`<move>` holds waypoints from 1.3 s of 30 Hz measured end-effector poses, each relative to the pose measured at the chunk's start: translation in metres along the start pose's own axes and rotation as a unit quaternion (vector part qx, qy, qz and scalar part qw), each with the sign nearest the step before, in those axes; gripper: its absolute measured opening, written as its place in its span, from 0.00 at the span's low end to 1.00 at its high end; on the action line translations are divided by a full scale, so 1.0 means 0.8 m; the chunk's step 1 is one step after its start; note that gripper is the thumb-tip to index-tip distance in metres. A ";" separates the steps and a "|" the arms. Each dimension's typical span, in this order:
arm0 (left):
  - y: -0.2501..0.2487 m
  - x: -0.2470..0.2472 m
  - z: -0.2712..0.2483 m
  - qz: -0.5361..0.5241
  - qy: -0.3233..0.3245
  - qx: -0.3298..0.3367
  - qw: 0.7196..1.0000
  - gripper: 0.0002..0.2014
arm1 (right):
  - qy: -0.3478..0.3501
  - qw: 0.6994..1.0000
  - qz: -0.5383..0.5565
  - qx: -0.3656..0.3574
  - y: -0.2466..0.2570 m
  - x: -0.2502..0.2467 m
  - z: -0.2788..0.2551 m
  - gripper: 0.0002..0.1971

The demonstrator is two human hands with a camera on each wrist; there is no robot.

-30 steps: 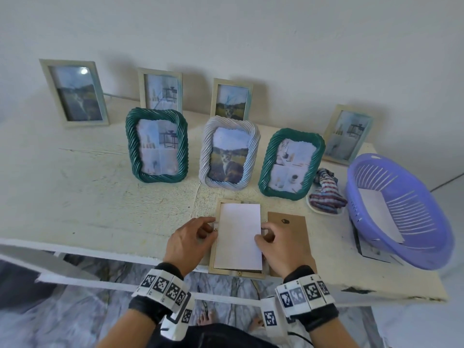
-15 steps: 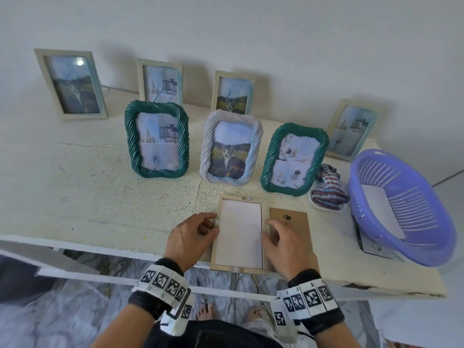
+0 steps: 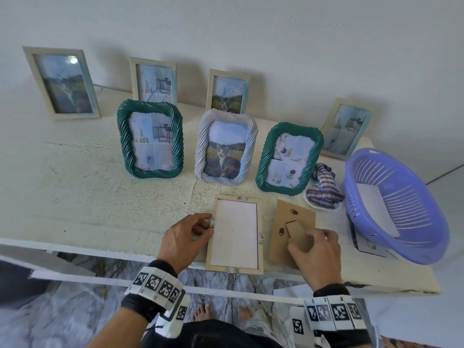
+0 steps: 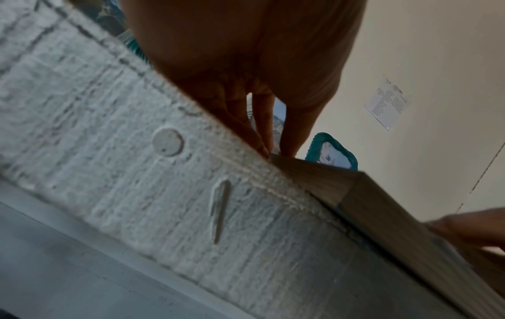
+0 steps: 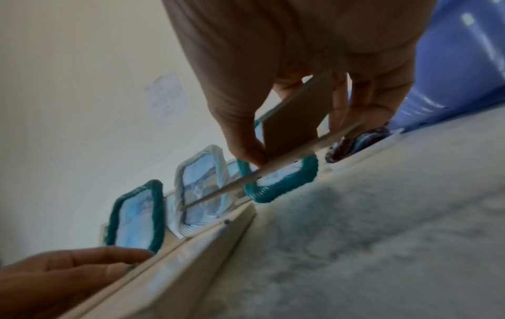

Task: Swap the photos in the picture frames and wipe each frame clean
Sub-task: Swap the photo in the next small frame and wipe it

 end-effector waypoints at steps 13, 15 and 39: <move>0.000 0.002 -0.001 0.014 -0.008 0.012 1.000 0.15 | 0.054 0.981 -0.091 -0.161 0.100 0.061 -0.022 0.26; 0.000 0.002 -0.001 0.017 -0.011 0.014 1.000 0.15 | 0.055 0.979 -0.111 -0.160 0.104 0.068 -0.022 0.27; 0.000 0.004 -0.001 0.035 -0.007 0.023 0.999 0.14 | 0.296 0.909 -0.008 -0.293 0.056 0.021 0.060 0.06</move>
Point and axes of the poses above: each hand's wrist, its own z-axis towards the middle knuckle, its own x-axis out of the palm, y = z × x, the point moved 2 cm from there along z, towards the middle knuckle, and after that the axes turned 13 degrees about y, right-handed, at the moved point
